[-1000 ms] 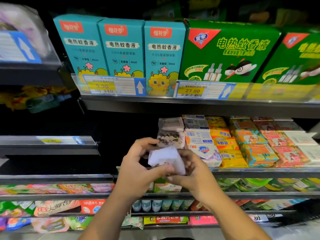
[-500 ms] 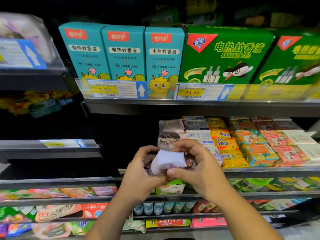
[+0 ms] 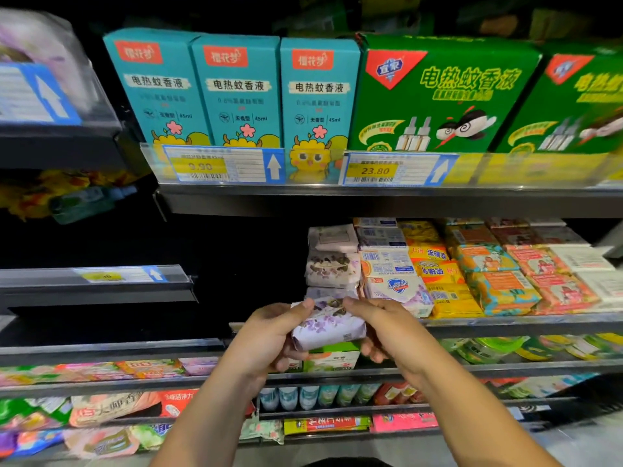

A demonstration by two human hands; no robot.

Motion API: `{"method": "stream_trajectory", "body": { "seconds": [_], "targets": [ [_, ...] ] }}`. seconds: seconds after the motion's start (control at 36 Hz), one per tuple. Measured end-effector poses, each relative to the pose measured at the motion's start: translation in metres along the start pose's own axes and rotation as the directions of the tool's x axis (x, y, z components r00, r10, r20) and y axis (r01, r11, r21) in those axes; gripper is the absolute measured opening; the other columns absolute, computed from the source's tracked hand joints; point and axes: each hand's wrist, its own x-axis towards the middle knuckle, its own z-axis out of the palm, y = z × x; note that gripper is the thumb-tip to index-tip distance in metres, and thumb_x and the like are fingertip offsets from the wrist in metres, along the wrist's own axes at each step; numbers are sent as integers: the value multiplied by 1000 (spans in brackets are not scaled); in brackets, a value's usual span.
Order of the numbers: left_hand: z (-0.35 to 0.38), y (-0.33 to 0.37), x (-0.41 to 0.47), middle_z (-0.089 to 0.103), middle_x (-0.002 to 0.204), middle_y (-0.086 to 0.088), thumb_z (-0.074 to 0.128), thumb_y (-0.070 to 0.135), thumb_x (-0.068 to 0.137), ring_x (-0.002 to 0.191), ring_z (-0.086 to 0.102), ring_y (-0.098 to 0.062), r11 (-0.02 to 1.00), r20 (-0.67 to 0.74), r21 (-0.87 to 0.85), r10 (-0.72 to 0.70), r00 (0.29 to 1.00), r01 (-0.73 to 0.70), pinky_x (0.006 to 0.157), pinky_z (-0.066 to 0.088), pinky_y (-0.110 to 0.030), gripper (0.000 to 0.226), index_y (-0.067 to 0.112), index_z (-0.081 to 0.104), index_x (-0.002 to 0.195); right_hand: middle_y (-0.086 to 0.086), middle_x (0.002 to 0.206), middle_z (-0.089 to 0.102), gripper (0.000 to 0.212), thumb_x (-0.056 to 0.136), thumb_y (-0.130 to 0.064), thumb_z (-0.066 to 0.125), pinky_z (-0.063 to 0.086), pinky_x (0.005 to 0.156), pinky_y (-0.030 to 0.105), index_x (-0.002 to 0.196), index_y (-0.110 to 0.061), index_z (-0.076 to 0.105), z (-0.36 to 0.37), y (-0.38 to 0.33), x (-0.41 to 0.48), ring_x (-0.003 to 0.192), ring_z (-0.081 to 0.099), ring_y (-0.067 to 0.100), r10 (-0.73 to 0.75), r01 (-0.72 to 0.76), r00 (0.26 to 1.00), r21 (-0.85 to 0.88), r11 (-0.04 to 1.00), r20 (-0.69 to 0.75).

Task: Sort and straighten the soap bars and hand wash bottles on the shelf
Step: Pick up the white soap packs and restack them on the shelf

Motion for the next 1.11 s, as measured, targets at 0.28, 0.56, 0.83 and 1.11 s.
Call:
{"method": "stream_trajectory", "body": {
  "seconds": [0.28, 0.56, 0.83, 1.11],
  "targets": [
    [1, 10, 5, 62, 117, -8, 70, 3, 89, 105, 65, -22, 980, 53, 79, 177, 983, -181, 89, 59, -37, 47, 12, 50, 131, 11, 113, 65, 28, 101, -15, 57, 58, 76, 37, 125, -29, 56, -4, -19, 1, 77, 67, 22, -159, 152, 978, 63, 986, 137],
    [-6, 7, 17, 62, 114, 2, 89, 18, 71, 101, 62, -11, 830, 84, 312, 461, 883, -463, 80, 52, -17, 54, 31, 60, 115, 2, 103, 67, 7, 91, -28, 70, 54, 85, 47, 85, -33, 71, 12, -12, 17, 101, 61, 30, -375, 378, 926, 156, 913, -50],
    [-3, 4, 21, 63, 114, 6, 74, 53, 78, 104, 58, -14, 316, 238, 794, 625, 744, -519, 85, 49, -28, 62, 26, 55, 131, 0, 115, 66, 44, 76, -1, 69, 57, 85, 41, 96, -41, 68, 16, -7, 25, 113, 61, 29, -487, 487, 873, 66, 871, -8],
    [-24, 8, 41, 70, 113, -6, 74, 50, 76, 104, 65, -29, 364, 130, 850, 555, 822, -380, 86, 52, -34, 67, 18, 60, 133, -6, 127, 56, 32, 96, -17, 66, 45, 97, 20, 125, -25, 55, -16, -18, 35, 117, 54, -1, -533, 485, 846, -432, 760, 11]
  ]
}}
